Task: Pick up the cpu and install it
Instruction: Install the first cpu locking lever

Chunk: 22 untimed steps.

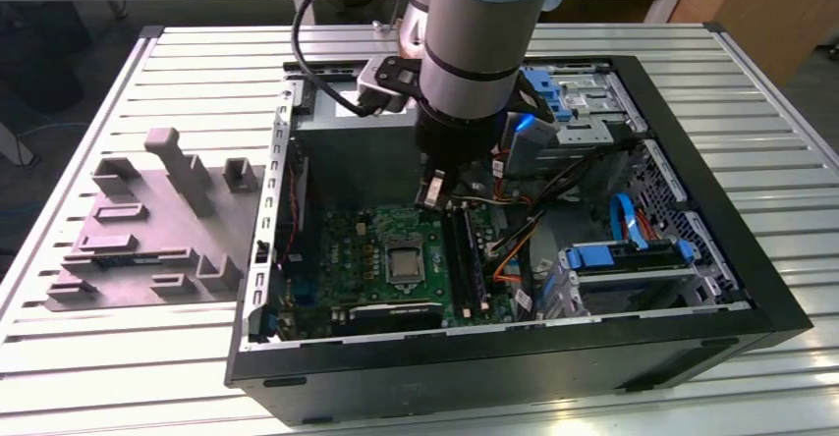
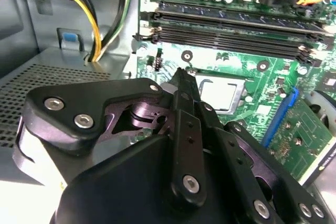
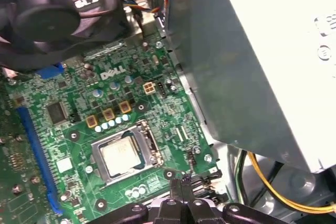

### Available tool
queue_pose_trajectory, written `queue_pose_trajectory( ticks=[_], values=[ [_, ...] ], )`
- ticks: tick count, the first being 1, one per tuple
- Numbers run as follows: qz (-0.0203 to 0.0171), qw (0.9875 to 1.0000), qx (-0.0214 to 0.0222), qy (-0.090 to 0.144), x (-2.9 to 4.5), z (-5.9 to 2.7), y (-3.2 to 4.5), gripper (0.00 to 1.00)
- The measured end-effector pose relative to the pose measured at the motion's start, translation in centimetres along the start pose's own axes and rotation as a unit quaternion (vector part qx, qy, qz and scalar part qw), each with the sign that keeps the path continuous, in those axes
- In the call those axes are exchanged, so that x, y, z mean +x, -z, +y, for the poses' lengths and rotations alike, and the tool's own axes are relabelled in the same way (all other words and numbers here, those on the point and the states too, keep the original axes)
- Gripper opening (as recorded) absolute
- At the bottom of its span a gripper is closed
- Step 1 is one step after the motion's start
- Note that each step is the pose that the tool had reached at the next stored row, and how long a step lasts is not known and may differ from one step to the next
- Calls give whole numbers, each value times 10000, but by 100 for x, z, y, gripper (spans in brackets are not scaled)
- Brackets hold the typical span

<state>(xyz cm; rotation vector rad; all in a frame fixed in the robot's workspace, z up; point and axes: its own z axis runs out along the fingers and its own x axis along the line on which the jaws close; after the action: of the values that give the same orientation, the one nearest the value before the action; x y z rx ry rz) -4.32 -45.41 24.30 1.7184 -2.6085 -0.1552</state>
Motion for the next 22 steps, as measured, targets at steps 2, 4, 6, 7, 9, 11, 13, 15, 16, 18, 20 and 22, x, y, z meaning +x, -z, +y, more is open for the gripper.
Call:
queue_pose_trajectory(
  ticks=[2, 4, 6, 7, 9, 11, 13, 15, 16, 18, 20, 22],
  values=[
    [-1, 10000, 0, 0, -19, -5, -4, 11],
    [0, 10000, 0, -1, -34, -19, -4, 11],
    [0, 10000, 0, -1, -42, -36, -4, 11],
    [0, 10000, 0, 0, -47, -41, -4, 11],
    [0, 10000, 0, -1, -55, -49, -5, 11],
    [1, 10000, 0, -1, -63, -54, -5, 11],
    [0, 10000, 0, -1, -75, -50, -8, 11],
    [0, 10000, 0, -1, -88, -46, -11, 11],
    [0, 10000, 0, -1, -94, -43, -15, 11],
    [0, 10000, 0, -1, -108, -37, -22, 11],
    [0, 10000, 0, -1, -125, -30, -31, 11],
    [0, 10000, 0, -1, -141, -22, -38, 11]
  ],
)
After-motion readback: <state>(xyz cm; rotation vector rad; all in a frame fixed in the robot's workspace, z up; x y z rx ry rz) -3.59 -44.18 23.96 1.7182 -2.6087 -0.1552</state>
